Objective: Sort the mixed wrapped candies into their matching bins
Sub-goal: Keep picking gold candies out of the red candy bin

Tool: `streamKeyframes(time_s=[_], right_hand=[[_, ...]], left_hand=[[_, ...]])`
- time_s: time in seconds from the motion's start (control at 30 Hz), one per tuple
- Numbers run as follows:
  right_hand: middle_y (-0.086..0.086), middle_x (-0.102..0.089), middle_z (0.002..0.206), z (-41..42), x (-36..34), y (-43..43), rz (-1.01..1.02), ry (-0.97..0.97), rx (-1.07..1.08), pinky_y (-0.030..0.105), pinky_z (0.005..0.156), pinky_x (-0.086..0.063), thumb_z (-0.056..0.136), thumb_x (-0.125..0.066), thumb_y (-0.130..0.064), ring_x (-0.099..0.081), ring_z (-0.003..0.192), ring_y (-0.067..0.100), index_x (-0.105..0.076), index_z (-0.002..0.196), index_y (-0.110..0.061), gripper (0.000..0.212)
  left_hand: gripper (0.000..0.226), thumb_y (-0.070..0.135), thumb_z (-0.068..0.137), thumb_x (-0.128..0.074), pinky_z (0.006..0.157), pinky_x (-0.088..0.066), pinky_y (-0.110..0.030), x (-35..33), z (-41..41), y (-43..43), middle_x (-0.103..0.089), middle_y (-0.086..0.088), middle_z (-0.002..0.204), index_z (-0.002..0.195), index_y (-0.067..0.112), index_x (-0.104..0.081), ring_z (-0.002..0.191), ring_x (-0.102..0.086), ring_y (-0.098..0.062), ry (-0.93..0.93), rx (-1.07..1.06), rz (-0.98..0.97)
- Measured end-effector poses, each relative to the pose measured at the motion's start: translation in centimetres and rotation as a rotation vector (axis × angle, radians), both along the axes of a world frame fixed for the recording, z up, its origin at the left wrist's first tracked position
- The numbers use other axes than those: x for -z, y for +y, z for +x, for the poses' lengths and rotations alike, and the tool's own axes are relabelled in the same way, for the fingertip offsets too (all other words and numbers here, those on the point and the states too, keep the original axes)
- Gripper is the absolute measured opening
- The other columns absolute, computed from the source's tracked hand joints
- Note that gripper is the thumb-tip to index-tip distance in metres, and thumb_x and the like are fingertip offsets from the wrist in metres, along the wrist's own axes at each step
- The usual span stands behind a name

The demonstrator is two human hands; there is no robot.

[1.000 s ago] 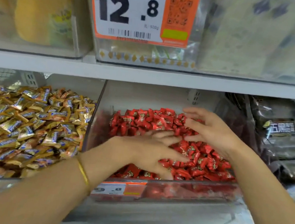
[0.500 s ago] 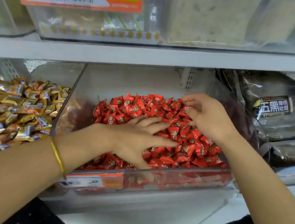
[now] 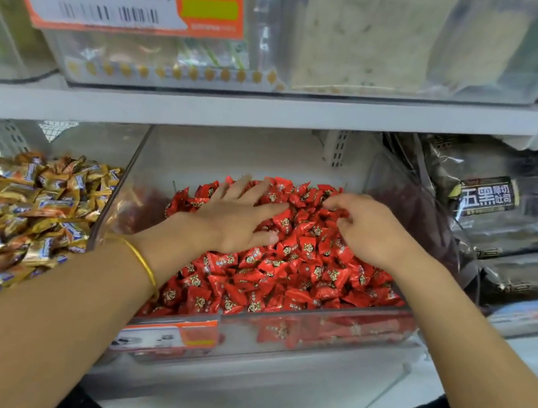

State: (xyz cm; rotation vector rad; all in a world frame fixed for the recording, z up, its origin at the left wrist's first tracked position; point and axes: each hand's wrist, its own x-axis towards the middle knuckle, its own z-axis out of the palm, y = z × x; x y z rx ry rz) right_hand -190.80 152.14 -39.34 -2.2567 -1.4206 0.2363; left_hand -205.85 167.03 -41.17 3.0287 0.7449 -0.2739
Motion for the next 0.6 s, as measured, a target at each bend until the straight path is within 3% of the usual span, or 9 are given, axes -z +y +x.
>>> streamKeyframes(time_s=[0.13,0.2,0.27,0.33,0.4,0.43,0.5,0.53,0.6], right_hand=[[0.012,-0.033,0.15,0.8,1.1,1.2,-0.236,0.036,0.018,0.029,0.111,-0.028,0.098,-0.042,-0.015,-0.034,0.137,0.027,-0.033,0.145,-0.016,0.047],[0.009,-0.031,0.152,0.3,1.2,1.9,-0.287,0.064,-0.04,0.033,0.112,-0.028,0.098,-0.044,-0.02,-0.033,0.137,0.026,-0.03,0.146,-0.017,0.05],[0.004,-0.03,0.153,-0.8,1.0,2.3,-0.331,0.12,-0.192,0.027,0.112,-0.025,0.099,-0.044,-0.019,-0.032,0.138,0.02,-0.03,0.147,-0.019,0.05],[-0.004,-0.028,0.153,-1.5,0.6,2.1,-0.418,0.219,-0.339,0.023,0.112,-0.02,0.099,-0.045,-0.017,-0.027,0.14,0.014,-0.031,0.146,-0.026,0.051],[-0.009,-0.036,0.148,-1.3,-0.4,1.3,-0.466,0.346,-0.404,0.021,0.111,-0.023,0.097,-0.047,-0.009,-0.031,0.137,0.009,-0.043,0.14,-0.029,0.047],[-0.01,-0.043,0.143,-1.1,-1.0,1.0,-0.442,0.389,-0.397,0.018,0.107,-0.028,0.096,-0.046,-0.005,-0.036,0.133,0.006,-0.05,0.134,-0.027,0.044],[-0.01,-0.053,0.13,-0.3,-2.0,0.7,-0.272,0.397,-0.257,0.016,0.09,-0.042,0.095,-0.043,0.001,-0.046,0.12,0.005,-0.06,0.124,-0.022,0.041],[-0.006,-0.055,0.128,0.2,-2.1,0.8,-0.158,0.357,-0.143,0.02,0.085,-0.047,0.095,-0.039,0.002,-0.05,0.117,0.008,-0.062,0.122,-0.019,0.041],[0.003,-0.055,0.132,1.4,-1.6,1.4,-0.029,0.166,0.027,0.028,0.094,-0.044,0.094,-0.036,0.004,-0.05,0.121,0.017,-0.059,0.124,-0.013,0.042]], left_hand=[[0.061,0.056,0.094,-0.035,0.117,-0.003,-0.051,0.1,-0.6,-0.4,0.012,0.003,0.158,0.144,0.05,-0.001,0.144,0.01,-0.031,0.235,-0.087,-0.177],[0.059,0.052,0.095,-0.038,0.118,-0.005,-0.049,-0.8,-1.1,-0.9,0.0,0.005,0.158,0.146,0.046,-0.009,0.145,0.003,-0.027,0.351,-0.018,-0.254],[0.051,0.049,0.094,-0.042,0.117,-0.016,-0.042,-2.3,-1.6,-1.2,-0.029,0.009,0.149,0.143,0.037,-0.032,0.143,-0.018,-0.02,0.379,0.018,-0.417],[0.036,0.046,0.093,-0.046,0.109,-0.031,-0.033,-3.8,-1.5,-1.0,-0.054,0.008,0.126,0.116,0.024,-0.065,0.125,-0.046,-0.016,0.182,-0.071,-0.496],[0.036,0.043,0.094,-0.047,0.095,-0.038,-0.028,-4.5,-0.6,-0.4,-0.062,0.0,0.108,0.088,0.016,-0.07,0.109,-0.053,-0.018,-0.1,-0.201,-0.318],[0.035,0.042,0.094,-0.046,0.093,-0.039,-0.029,-4.3,0.1,-0.2,-0.06,-0.005,0.108,0.085,0.015,-0.068,0.11,-0.052,-0.022,-0.196,-0.212,-0.155],[0.033,0.046,0.093,-0.043,0.108,-0.031,-0.04,-2.9,1.5,0.1,-0.046,-0.011,0.134,0.104,0.02,-0.062,0.13,-0.036,-0.031,-0.244,-0.163,0.01],[0.041,0.05,0.093,-0.039,0.115,-0.018,-0.047,-2.0,1.8,0.1,-0.027,-0.008,0.151,0.124,0.027,-0.053,0.141,-0.017,-0.032,-0.165,-0.116,-0.003],[0.055,0.061,0.093,-0.026,0.115,0.006,-0.053,-0.3,2.2,-0.2,0.01,0.002,0.158,0.145,0.044,-0.017,0.144,0.014,-0.027,0.015,-0.053,-0.091]])
